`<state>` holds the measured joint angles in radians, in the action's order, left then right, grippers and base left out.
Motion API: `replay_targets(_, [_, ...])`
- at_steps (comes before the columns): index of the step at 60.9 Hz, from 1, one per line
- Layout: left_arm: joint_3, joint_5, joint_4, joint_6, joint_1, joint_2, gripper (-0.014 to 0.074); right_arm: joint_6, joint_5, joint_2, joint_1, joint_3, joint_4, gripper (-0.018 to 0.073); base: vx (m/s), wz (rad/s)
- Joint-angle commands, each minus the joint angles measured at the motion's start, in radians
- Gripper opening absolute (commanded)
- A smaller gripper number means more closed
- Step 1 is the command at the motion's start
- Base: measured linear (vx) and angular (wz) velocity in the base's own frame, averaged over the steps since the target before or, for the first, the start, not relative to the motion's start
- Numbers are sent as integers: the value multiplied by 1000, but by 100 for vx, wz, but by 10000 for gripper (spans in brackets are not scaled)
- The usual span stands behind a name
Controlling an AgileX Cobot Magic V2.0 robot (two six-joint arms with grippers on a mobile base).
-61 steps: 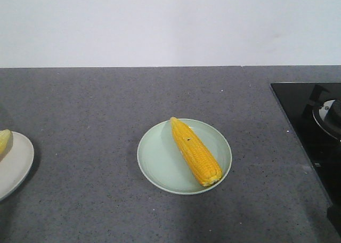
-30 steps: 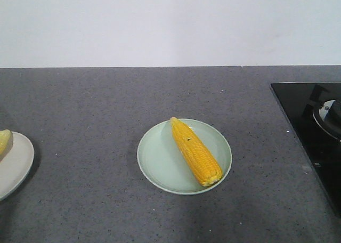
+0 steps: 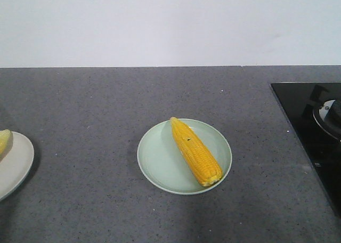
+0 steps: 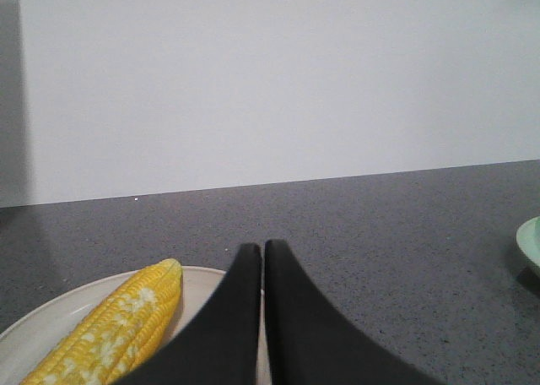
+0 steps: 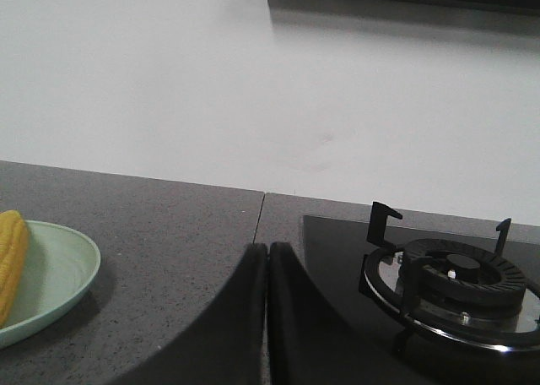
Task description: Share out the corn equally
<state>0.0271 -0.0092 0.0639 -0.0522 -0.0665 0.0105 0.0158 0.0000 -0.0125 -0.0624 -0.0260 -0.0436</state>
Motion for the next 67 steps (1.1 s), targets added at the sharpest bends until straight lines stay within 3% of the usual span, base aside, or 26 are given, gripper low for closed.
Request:
replay_targets(1, [3, -74, -1, -7, -3, 17, -7, -2, -75, -5, 7, -11, -7, -4, 0, 0])
replay_targets(45, [3, -74, -1, -7, -3, 17, -7, 13, -50, -6, 7, -11, -7, -4, 0, 0])
replay_targets(57, [3, -74, -1, -7, -3, 17, -7, 12, 0, -6, 46, -11, -7, -4, 0, 0])
replay_targets(67, [3, -73, -1, -7, -3, 17, -7, 16, -92, -7, 42, -11, -7, -4, 0, 0])
